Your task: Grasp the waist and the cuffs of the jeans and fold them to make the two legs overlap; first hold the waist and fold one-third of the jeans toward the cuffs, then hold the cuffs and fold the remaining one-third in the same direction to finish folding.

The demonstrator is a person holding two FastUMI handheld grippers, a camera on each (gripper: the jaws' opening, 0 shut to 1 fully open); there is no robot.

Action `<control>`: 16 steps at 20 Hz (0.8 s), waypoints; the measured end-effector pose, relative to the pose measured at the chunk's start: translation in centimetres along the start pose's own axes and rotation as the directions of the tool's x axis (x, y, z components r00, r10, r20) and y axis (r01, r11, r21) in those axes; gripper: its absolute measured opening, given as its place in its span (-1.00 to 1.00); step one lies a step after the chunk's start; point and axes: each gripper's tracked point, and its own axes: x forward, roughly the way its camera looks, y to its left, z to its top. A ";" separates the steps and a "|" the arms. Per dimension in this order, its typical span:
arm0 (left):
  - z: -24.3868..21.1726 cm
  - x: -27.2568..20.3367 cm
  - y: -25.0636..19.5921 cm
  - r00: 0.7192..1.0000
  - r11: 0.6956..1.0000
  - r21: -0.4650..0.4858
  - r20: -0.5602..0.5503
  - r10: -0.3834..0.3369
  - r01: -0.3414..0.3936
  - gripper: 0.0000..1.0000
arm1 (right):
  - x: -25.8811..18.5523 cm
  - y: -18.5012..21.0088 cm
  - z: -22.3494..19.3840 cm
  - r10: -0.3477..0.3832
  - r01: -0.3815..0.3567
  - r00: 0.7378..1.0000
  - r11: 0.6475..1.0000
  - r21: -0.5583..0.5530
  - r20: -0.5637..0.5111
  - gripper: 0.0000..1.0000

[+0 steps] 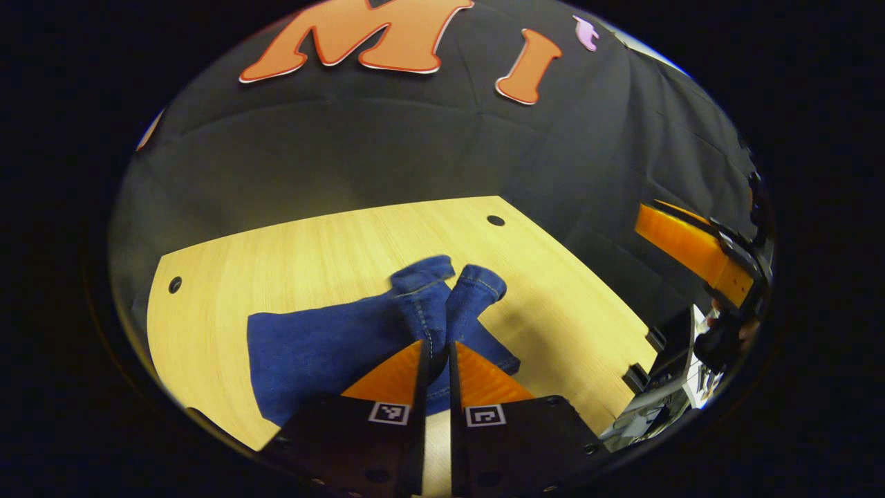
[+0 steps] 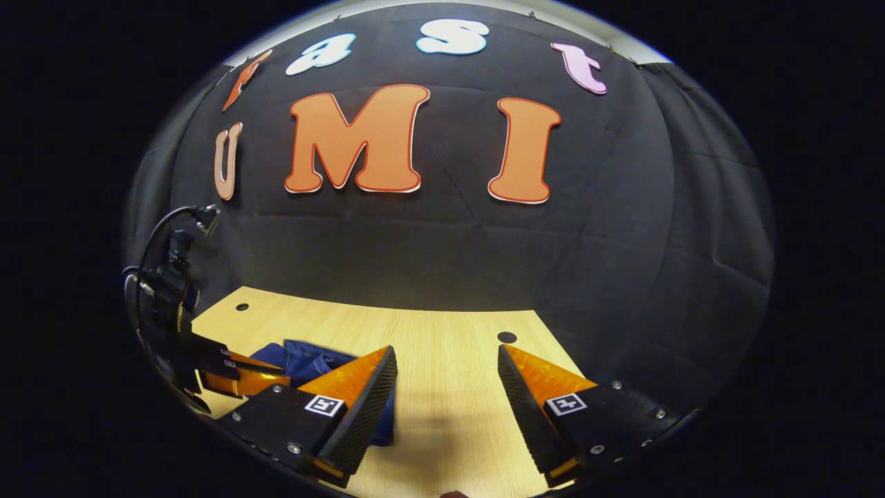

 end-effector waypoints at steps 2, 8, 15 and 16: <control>0.0 -1.1 -1.1 0.999 1.000 0.013 0.026 -0.027 0.027 -0.39 | 0.0 0.3 0.0 0.008 -0.008 1.000 1.000 0.000 0.001 0.82; 4.9 -7.6 3.3 0.960 0.987 0.025 0.235 0.151 -0.161 0.70 | 0.4 3.0 2.1 0.041 -0.040 0.998 0.999 -0.007 0.055 0.83; 10.8 -17.9 8.9 0.796 0.919 -0.032 0.488 0.358 -0.393 0.97 | -0.6 8.5 5.8 0.111 -0.103 0.982 0.993 -0.058 0.153 0.87; 10.9 -19.2 9.4 0.778 0.912 -0.058 0.503 0.377 -0.406 0.97 | -0.8 9.1 6.6 0.114 -0.105 0.978 0.993 -0.059 0.172 0.89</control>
